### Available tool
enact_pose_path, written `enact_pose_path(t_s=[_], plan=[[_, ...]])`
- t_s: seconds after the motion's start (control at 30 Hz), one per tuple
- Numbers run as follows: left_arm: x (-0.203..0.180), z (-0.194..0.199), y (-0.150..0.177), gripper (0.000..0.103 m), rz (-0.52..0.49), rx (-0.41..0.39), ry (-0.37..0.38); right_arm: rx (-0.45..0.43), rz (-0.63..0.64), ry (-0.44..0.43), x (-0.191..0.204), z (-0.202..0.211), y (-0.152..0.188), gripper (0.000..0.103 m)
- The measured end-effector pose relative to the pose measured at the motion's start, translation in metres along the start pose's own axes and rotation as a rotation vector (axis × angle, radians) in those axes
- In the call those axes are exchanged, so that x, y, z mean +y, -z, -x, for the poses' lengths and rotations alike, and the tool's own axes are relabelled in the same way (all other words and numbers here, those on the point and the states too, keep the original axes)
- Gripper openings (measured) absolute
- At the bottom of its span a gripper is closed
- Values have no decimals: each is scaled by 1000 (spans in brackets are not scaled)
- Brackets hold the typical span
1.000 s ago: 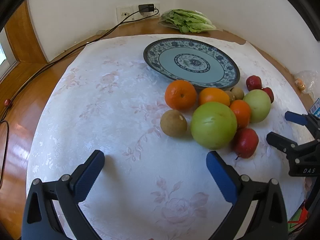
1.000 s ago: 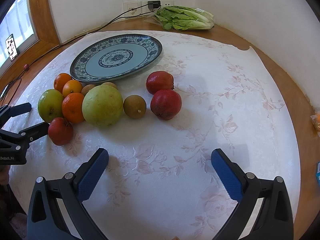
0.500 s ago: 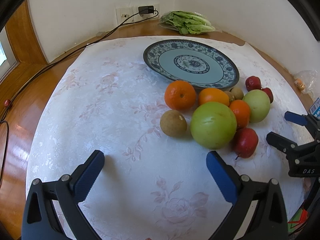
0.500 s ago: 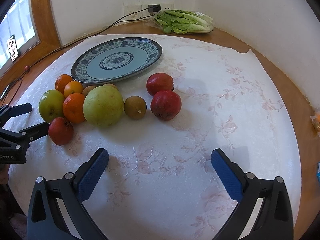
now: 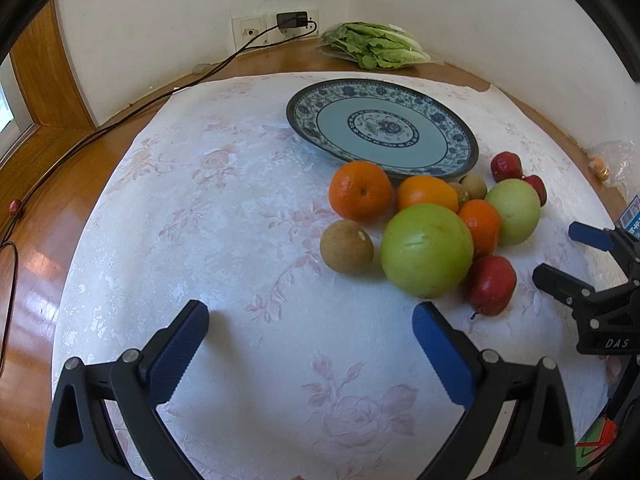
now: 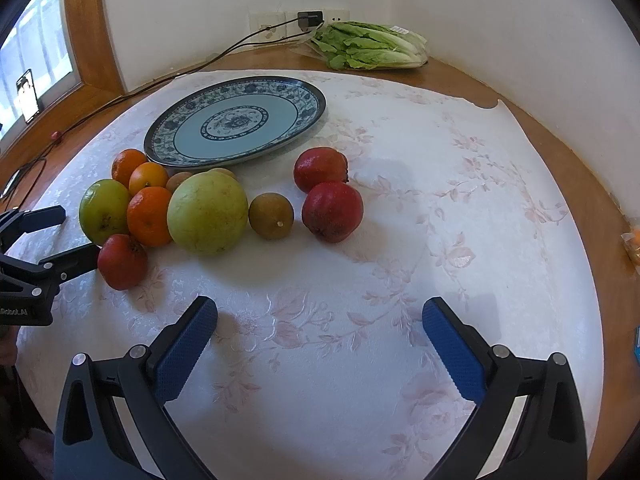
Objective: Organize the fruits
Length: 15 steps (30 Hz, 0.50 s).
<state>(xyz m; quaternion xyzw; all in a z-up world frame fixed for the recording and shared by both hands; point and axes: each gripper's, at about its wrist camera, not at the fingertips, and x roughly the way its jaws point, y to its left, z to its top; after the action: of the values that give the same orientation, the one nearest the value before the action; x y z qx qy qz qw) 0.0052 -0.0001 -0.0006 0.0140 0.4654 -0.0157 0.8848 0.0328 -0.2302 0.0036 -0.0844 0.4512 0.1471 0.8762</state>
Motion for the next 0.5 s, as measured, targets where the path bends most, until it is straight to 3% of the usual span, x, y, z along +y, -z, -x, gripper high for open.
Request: enact_pose_path(t_s=[0.5], plan=[[0, 1, -2, 103, -1, -6, 0, -11, 4, 0, 0, 0, 0, 103]])
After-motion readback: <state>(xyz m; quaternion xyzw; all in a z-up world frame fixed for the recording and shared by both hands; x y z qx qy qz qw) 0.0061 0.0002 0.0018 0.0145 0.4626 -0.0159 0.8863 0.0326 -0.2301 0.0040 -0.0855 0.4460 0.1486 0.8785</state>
